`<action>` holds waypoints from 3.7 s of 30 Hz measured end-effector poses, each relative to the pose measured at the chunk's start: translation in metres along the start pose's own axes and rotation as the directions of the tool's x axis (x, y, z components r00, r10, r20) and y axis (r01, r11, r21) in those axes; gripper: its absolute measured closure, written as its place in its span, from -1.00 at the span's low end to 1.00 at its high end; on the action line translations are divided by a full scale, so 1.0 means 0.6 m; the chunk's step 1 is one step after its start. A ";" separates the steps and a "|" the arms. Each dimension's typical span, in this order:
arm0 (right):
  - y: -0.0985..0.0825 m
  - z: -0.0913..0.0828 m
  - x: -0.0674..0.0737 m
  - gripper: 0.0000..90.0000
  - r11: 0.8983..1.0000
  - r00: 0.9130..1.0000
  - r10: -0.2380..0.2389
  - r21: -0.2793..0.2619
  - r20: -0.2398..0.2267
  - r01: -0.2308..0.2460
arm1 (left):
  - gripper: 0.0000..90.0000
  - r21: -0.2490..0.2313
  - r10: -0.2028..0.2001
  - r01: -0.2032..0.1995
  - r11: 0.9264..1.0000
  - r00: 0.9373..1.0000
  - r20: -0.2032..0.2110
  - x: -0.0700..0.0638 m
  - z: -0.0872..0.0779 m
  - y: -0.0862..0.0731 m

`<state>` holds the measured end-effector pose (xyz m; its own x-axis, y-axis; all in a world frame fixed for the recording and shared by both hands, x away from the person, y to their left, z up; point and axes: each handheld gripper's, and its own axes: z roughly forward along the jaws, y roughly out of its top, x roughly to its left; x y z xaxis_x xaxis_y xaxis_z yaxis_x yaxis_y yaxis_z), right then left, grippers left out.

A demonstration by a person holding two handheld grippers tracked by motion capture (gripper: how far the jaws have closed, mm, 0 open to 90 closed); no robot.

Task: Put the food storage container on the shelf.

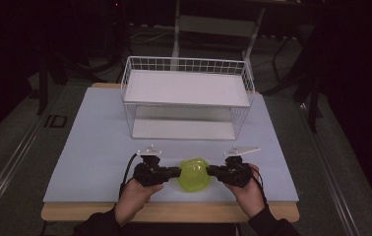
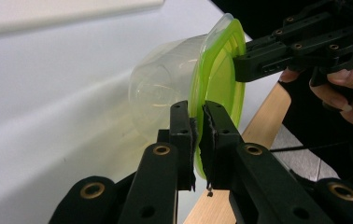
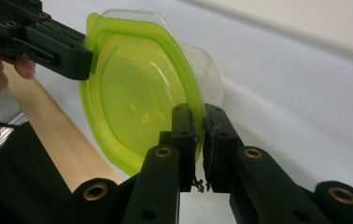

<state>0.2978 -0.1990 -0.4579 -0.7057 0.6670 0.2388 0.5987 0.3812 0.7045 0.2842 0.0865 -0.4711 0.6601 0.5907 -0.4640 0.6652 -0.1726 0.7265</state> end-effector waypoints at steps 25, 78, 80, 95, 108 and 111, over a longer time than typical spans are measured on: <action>0.154 -0.075 0.025 0.87 0.991 0.999 -0.033 -0.127 0.006 0.033 | 0.87 -0.099 0.032 -0.028 0.995 0.999 0.043 -0.007 -0.098 0.146; 0.394 -0.072 -0.040 0.87 0.993 0.989 0.104 -0.074 0.101 -0.097 | 0.90 -0.143 -0.025 0.018 0.990 0.999 -0.042 0.068 -0.111 0.367; 0.393 -0.067 -0.048 0.87 0.990 0.987 0.127 -0.072 0.093 -0.121 | 0.89 -0.136 -0.036 0.030 0.990 0.998 -0.043 0.073 -0.105 0.370; 0.403 -0.038 -0.083 0.87 0.964 0.962 0.265 -0.020 0.061 -0.264 | 0.80 -0.160 -0.030 0.016 0.987 0.996 -0.087 0.094 -0.082 0.378; 0.414 -0.015 -0.089 0.54 0.958 0.953 0.285 -0.030 0.098 -0.284 | 0.58 -0.172 -0.030 0.000 0.985 0.985 -0.172 0.117 -0.060 0.388; 0.413 -0.011 -0.093 0.47 0.953 0.949 0.304 -0.042 0.081 -0.301 | 0.51 -0.175 -0.038 0.004 0.985 0.981 -0.189 0.120 -0.055 0.390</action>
<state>0.4832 -0.1459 -0.2921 -0.4574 0.8009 0.3865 0.7671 0.1354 0.6271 0.4757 0.1143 -0.3178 0.5566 0.7353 -0.3866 0.5966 -0.0298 0.8020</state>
